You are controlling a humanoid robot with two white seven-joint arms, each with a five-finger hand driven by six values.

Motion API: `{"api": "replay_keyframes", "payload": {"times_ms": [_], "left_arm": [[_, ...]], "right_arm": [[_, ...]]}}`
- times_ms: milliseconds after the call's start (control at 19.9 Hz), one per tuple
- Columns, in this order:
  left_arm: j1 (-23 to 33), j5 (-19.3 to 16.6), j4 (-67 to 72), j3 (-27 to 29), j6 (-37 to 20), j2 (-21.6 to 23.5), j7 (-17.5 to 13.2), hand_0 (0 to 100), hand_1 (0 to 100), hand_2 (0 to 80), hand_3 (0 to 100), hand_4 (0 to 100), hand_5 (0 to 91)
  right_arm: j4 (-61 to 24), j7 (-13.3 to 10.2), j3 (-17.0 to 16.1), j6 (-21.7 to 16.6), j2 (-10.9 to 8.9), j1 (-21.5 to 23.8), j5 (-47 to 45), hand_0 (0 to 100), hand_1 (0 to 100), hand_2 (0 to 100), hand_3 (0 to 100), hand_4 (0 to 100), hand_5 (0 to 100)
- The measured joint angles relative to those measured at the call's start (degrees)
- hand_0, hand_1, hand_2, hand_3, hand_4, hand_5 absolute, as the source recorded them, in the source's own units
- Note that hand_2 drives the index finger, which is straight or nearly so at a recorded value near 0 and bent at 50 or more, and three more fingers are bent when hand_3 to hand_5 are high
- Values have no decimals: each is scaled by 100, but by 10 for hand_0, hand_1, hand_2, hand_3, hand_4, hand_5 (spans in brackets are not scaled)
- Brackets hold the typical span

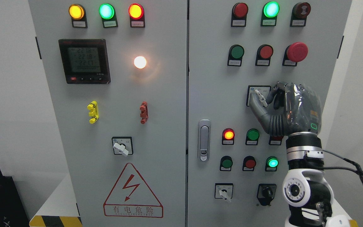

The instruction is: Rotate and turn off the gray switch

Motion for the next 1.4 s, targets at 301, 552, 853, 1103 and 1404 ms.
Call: {"api": "replay_keyframes", "payload": {"times_ms": [301, 552, 853, 1103, 1404], "left_arm": [[0, 0, 0, 0, 0, 0, -18, 120, 389, 0, 0, 0, 0], [0, 0, 0, 0, 0, 0, 7, 120, 389, 0, 0, 0, 0], [0, 0, 0, 0, 0, 0, 12, 120, 389, 0, 0, 0, 0], [0, 0, 0, 0, 0, 0, 26, 120, 389, 0, 0, 0, 0], [0, 0, 0, 0, 0, 0, 30, 120, 389, 0, 0, 0, 0]], "right_arm": [[0, -1, 0, -8, 0, 0, -1, 488, 387, 742, 952, 904, 1000], [1, -2, -1, -11, 0, -1, -2, 505, 386, 743, 954, 906, 1000], [2, -2, -1, -11, 1, 1, -2, 530, 378, 744, 960, 909, 1000], [1, -3, -1, -11, 3, 3, -2, 555, 359, 747, 965, 910, 1000], [2, -3, -1, -7, 5, 7, -6, 573, 348, 751, 968, 912, 1000]]}}
